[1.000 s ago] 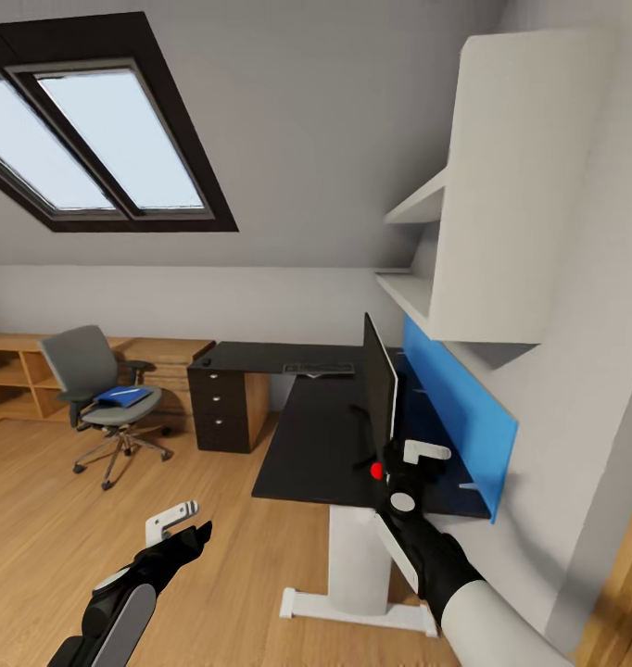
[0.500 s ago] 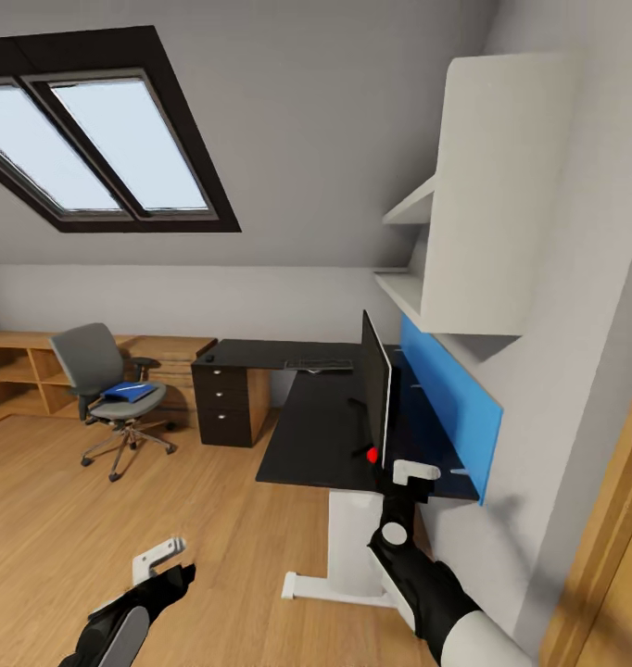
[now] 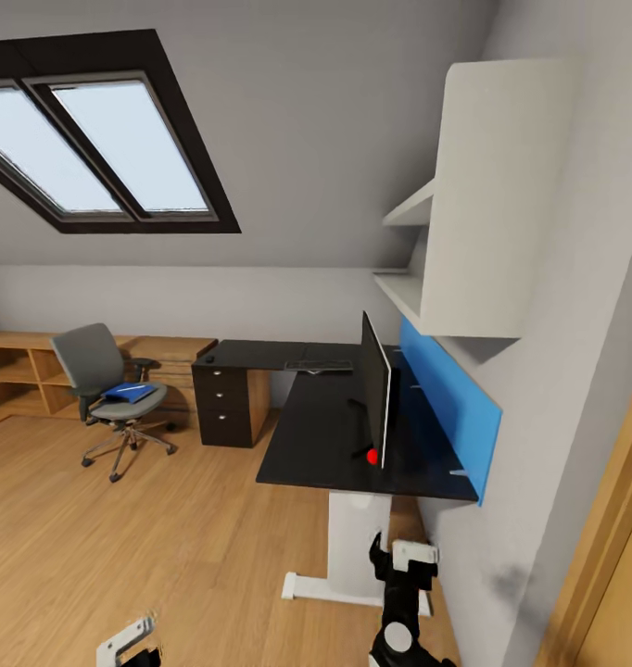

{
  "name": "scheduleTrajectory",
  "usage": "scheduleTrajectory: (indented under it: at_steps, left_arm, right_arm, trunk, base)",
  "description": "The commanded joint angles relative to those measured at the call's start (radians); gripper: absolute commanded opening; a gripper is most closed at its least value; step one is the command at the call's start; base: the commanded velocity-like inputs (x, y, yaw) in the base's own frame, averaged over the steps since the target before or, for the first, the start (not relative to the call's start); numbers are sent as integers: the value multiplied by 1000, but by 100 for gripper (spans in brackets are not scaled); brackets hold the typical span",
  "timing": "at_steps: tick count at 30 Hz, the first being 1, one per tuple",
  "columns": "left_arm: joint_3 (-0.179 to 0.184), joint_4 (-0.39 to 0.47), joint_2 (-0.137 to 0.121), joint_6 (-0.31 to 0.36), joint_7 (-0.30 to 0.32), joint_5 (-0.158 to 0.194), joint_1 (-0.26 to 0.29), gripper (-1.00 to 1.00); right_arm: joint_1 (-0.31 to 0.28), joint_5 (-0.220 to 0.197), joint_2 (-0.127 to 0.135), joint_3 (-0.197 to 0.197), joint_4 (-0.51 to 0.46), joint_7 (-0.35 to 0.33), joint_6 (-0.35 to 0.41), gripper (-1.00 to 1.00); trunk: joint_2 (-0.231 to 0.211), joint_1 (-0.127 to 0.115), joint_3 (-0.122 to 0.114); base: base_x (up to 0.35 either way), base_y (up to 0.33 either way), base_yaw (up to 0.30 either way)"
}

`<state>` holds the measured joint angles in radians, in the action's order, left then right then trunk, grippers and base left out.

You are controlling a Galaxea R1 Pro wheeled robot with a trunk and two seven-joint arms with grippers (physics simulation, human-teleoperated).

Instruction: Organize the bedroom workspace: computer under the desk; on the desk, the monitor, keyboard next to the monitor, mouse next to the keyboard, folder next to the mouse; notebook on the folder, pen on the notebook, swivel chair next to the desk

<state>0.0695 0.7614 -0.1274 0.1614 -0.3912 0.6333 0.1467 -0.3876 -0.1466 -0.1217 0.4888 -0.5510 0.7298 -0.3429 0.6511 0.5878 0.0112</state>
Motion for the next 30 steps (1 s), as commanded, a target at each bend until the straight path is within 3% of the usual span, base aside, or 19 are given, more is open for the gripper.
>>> scheduleTrajectory:
  at_steps: [1,7,8,13,16,19,22,23,30]
  left_arm:
    - [9,-143,0,-156,109,-42,1,100]
    - [10,-219,2,-173,117,-48,1,100]
    - [9,-279,3,-186,120,-52,1,100]
    - [9,-282,4,-188,120,-52,1,100]
    - [9,-283,4,-189,120,-51,1,100]
    - [9,-283,4,-189,120,-51,1,100]
    - [9,-283,3,-189,128,-50,1,100]
    - [9,-283,2,-188,153,-49,1,100]
    - [5,-284,-2,-183,285,-45,1,100]
  right_arm:
    - [1,-12,-17,11,228,2,-139,100]
    - [1,-17,-15,8,311,-8,-170,100]
    - [1,-19,-9,3,369,-231,-175,100]
    - [1,-29,-8,-6,396,-368,-175,100]
    - [1,-62,-6,-9,399,-387,-181,100]
    - [1,-131,1,-10,402,-399,-193,100]
    - [1,-172,14,-11,403,-403,-196,100]
    - [1,-197,20,-10,403,-405,-197,100]
    - [1,-209,20,-10,404,-406,-197,100]
  trunk:
    - [-6,-4,-2]
    - [-48,-27,-21]
    - [-55,-30,-24]
    - [-90,-50,-40]
    - [-111,-61,-49]
    - [-132,-73,-59]
    - [-153,-84,-68]
    - [-160,-88,-71]
    - [-209,-115,-93]
  base:
    - [0,0,0]
    - [27,27,0]
    - [181,243,0]
    - [185,249,0]
    - [187,253,0]
    - [187,255,0]
    - [187,256,0]
    - [187,256,0]
    - [186,258,0]
